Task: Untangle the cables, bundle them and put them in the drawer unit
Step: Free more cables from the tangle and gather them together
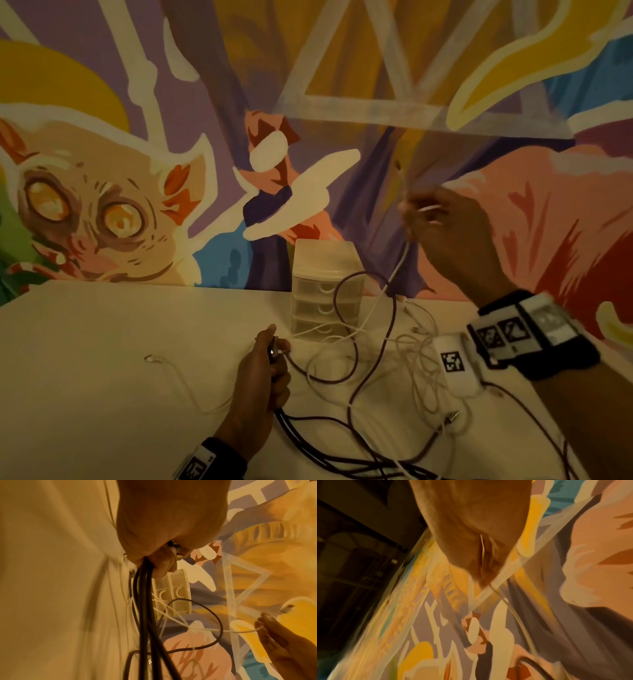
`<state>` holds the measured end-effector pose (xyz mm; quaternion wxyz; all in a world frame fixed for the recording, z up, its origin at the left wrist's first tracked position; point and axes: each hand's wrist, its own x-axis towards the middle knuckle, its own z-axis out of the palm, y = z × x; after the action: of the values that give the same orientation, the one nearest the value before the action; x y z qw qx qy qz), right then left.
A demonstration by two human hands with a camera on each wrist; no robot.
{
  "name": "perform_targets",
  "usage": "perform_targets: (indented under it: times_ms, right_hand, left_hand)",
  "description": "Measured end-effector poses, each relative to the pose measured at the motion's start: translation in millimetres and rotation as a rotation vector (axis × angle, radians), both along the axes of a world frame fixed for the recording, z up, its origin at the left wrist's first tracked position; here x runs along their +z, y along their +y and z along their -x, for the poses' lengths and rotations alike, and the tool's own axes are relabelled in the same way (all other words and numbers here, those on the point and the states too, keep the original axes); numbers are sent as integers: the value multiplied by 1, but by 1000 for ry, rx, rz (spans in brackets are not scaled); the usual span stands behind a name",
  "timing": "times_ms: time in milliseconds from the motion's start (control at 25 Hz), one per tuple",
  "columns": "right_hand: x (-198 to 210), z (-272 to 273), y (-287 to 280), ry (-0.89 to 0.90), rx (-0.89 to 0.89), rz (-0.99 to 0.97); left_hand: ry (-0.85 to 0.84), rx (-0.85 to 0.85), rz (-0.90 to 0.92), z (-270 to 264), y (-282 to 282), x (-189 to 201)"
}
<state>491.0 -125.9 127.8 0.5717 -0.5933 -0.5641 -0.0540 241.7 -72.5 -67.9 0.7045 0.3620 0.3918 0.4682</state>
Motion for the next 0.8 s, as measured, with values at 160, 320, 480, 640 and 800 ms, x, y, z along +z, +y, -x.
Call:
perform_targets:
  times_ms: [160,320,480,640,800]
  right_hand:
    - [38,-3,-14,35,-62,-146]
    - [-27,24,-31,3,235,449]
    - [-117,55,-43,500,431,489]
    - [-154,66,-36,603,554,562]
    - [-179,73,-32,701,614,542]
  left_hand:
    - [-22,19,9,1,-1,4]
    - [-126,20,16,5,-4,11]
    - [-200,-2,19,7,-7,13]
    - [-219,-17,-12,4,-7,14]
    - [-237,-17,-102,2,-2,8]
